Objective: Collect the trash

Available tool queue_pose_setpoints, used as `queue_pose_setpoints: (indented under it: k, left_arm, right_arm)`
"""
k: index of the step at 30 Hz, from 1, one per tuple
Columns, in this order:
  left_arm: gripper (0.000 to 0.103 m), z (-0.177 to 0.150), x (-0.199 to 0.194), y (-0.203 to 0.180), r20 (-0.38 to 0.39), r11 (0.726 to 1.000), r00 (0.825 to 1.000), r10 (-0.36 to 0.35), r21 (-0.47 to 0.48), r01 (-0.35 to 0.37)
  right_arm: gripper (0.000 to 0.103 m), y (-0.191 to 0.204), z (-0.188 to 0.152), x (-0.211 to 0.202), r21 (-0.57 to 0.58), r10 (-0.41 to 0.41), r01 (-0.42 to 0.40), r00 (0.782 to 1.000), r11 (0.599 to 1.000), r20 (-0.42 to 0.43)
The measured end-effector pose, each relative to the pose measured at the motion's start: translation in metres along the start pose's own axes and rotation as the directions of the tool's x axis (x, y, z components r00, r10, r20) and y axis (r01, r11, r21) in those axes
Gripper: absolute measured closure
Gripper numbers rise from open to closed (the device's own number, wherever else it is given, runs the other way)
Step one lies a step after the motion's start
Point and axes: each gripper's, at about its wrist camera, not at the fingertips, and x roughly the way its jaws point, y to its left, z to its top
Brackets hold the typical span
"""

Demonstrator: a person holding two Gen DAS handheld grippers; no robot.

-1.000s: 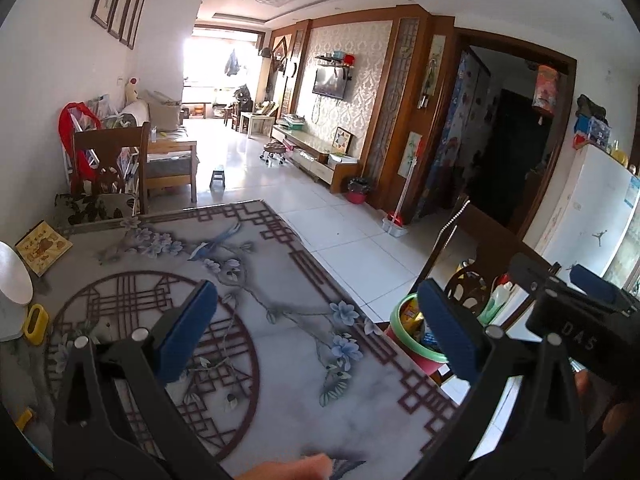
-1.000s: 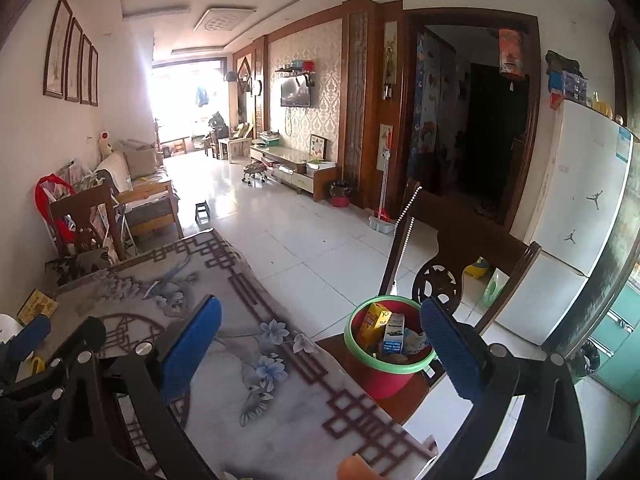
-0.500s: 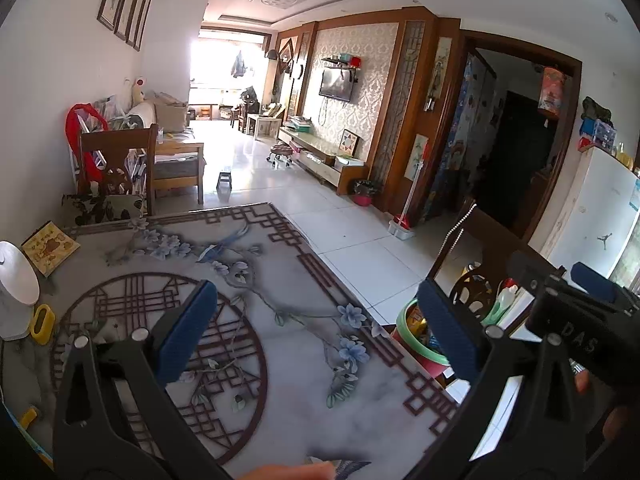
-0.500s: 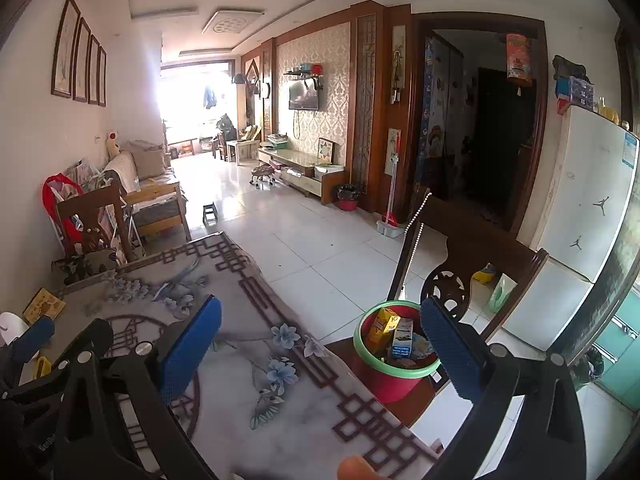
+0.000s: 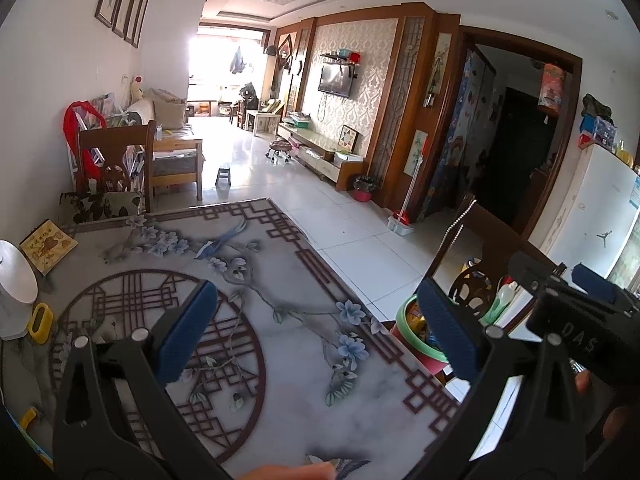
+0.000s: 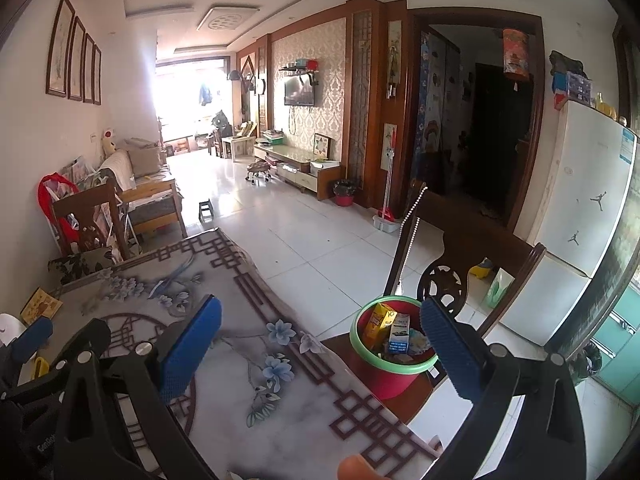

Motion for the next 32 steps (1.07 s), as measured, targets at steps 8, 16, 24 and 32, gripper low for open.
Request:
queue_pose_setpoints:
  k: [8,16,24,32]
  left_arm:
    - [0.005,-0.004,0.005,0.000,-0.013,1.000,1.000,0.005,0.002,-0.005]
    - [0.005,-0.005,0.015,0.003,-0.032,1.000,0.999,0.008,-0.013,-0.009]
    - [0.005,-0.010,0.038,0.028,-0.093,0.996,0.995,0.031,-0.083,-0.039]
    - [0.005,-0.068,0.095,0.148,-0.222,0.893,0.898,0.381,-0.163,-0.419]
  right_arm:
    - [0.007,0.002,0.000,0.004,-0.006,0.001,-0.001,1.000,1.000,-0.011]
    - [0.007,0.007,0.000,0.014,-0.017,0.008,-0.009,1.000,1.000,-0.030]
    - [0.007,0.026,-0.008,0.048,-0.049,0.063,-0.067,0.994,0.997,-0.087]
    - [0.007,0.090,-0.083,0.167,-0.133,0.231,-0.279,0.927,0.951,-0.295]
